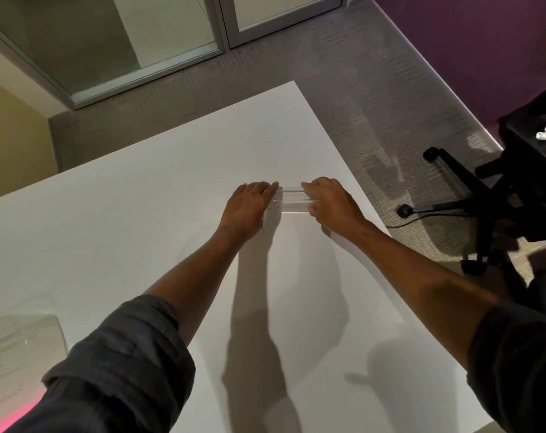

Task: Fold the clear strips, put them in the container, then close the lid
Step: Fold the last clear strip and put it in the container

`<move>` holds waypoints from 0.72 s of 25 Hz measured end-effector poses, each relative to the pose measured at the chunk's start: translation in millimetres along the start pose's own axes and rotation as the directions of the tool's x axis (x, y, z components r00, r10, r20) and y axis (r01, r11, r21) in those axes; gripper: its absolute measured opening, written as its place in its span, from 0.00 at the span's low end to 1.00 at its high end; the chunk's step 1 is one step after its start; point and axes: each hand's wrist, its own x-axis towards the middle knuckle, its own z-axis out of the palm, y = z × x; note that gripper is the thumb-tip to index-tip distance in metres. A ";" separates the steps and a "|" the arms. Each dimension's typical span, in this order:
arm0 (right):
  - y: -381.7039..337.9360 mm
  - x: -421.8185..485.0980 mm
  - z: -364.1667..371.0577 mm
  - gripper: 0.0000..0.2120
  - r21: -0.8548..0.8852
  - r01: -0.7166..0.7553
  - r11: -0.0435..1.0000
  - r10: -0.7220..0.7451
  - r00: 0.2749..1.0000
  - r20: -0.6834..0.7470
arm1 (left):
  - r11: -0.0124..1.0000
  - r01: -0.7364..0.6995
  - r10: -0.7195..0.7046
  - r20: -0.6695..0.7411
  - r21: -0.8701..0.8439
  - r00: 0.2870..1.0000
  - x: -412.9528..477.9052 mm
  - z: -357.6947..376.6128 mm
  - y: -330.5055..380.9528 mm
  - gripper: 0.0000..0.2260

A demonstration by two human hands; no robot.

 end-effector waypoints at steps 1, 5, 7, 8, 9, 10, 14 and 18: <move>-0.1 1.8 0.5 0.27 -0.006 0.008 1.000 -0.008 1.000 0.003 | 1.000 0.007 -0.007 0.008 -0.007 1.000 -0.6 -0.6 -0.8 0.35; 1.1 6.5 -0.5 0.25 -0.010 0.020 1.000 -0.020 1.000 0.018 | 0.998 0.031 -0.030 0.023 -0.049 0.999 -2.7 -4.1 -5.3 0.32; 1.0 8.6 -0.3 0.24 -0.023 0.054 0.998 -0.053 0.998 0.015 | 0.998 0.048 -0.047 0.032 -0.050 0.998 -4.0 -6.0 -5.3 0.31; 0.3 9.6 -0.2 0.23 -0.036 0.065 0.997 -0.064 0.998 0.016 | 0.998 0.051 -0.050 0.033 -0.047 0.998 -4.0 -6.5 -5.2 0.30; -0.4 10.7 0.0 0.22 -0.045 0.069 0.997 -0.068 0.997 0.020 | 0.997 0.054 -0.052 0.034 -0.048 0.998 -4.0 -6.7 -5.3 0.30; -0.6 12.1 0.0 0.22 -0.049 0.071 0.996 -0.070 0.997 0.025 | 0.997 0.057 -0.055 0.036 -0.050 0.998 -3.6 -7.0 -5.3 0.30; 0.0 16.1 0.0 0.22 -0.040 0.068 0.997 -0.066 0.997 0.049 | 0.995 0.080 -0.079 0.024 -0.065 0.997 -4.9 -8.5 -9.4 0.28; -1.2 16.9 -1.2 0.22 -0.068 0.062 0.996 -0.058 0.996 0.064 | 0.994 0.092 -0.092 0.005 -0.065 0.996 -9.1 -9.6 -10.8 0.27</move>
